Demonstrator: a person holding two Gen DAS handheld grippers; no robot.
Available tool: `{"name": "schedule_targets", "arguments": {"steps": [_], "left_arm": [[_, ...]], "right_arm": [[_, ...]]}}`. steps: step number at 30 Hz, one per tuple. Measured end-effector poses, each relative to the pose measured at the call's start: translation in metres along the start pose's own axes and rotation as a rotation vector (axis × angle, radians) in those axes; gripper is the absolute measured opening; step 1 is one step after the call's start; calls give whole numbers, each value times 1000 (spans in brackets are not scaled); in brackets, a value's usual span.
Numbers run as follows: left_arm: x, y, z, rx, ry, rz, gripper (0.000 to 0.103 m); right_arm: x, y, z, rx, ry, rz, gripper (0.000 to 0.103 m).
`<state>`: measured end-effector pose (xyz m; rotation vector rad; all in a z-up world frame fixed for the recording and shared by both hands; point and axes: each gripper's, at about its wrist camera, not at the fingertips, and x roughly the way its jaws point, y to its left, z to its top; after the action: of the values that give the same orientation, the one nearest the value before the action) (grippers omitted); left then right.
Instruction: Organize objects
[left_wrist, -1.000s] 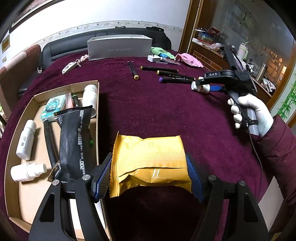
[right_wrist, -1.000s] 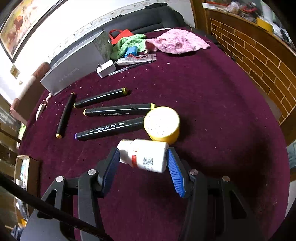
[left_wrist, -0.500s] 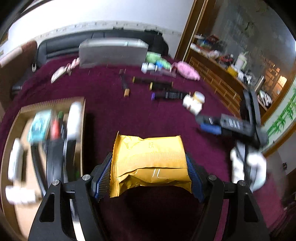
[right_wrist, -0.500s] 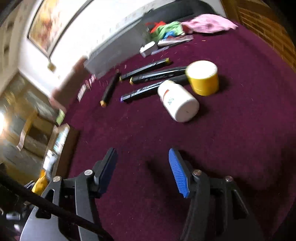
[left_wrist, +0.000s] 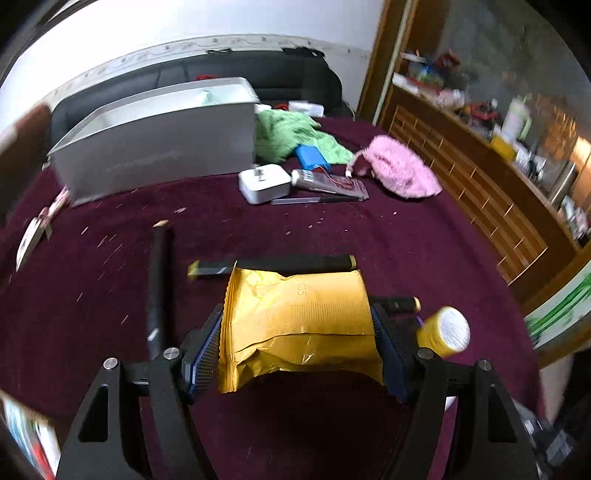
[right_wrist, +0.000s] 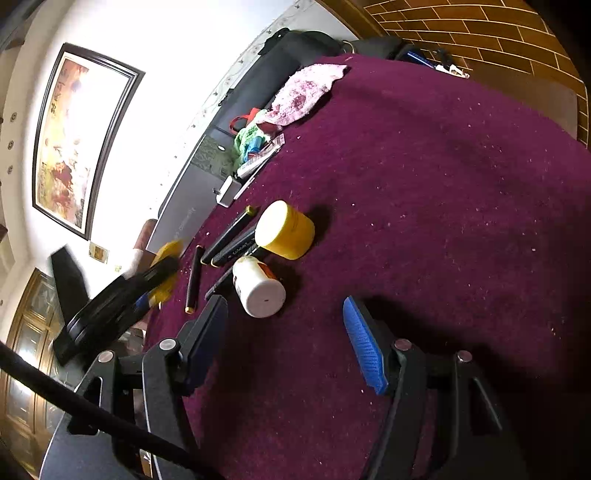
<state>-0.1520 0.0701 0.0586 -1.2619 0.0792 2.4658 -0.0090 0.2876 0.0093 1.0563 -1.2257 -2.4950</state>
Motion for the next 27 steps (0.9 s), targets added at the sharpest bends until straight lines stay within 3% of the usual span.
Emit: {"name": "schedule_targets", "arguments": {"steps": [4, 7, 8, 12, 18, 27], "left_arm": [[33, -30, 5, 117, 86, 9, 68], [42, -48, -9, 249, 132, 64, 69], [45, -50, -15, 272, 181, 58, 70], [26, -42, -48, 292, 248, -13, 70], [-26, -38, -117, 377, 322, -50, 71], [-96, -4, -166, 237, 176, -80, 71]], "right_arm": [[6, 1, 0, -15, 22, -12, 67], [6, 2, -1, -27, 24, -22, 67], [6, 2, -2, -28, 24, -22, 67], [6, 2, -3, -36, 25, -25, 68], [9, 10, -6, -92, 23, -50, 73], [11, 11, -8, -124, 15, -38, 77]]}}
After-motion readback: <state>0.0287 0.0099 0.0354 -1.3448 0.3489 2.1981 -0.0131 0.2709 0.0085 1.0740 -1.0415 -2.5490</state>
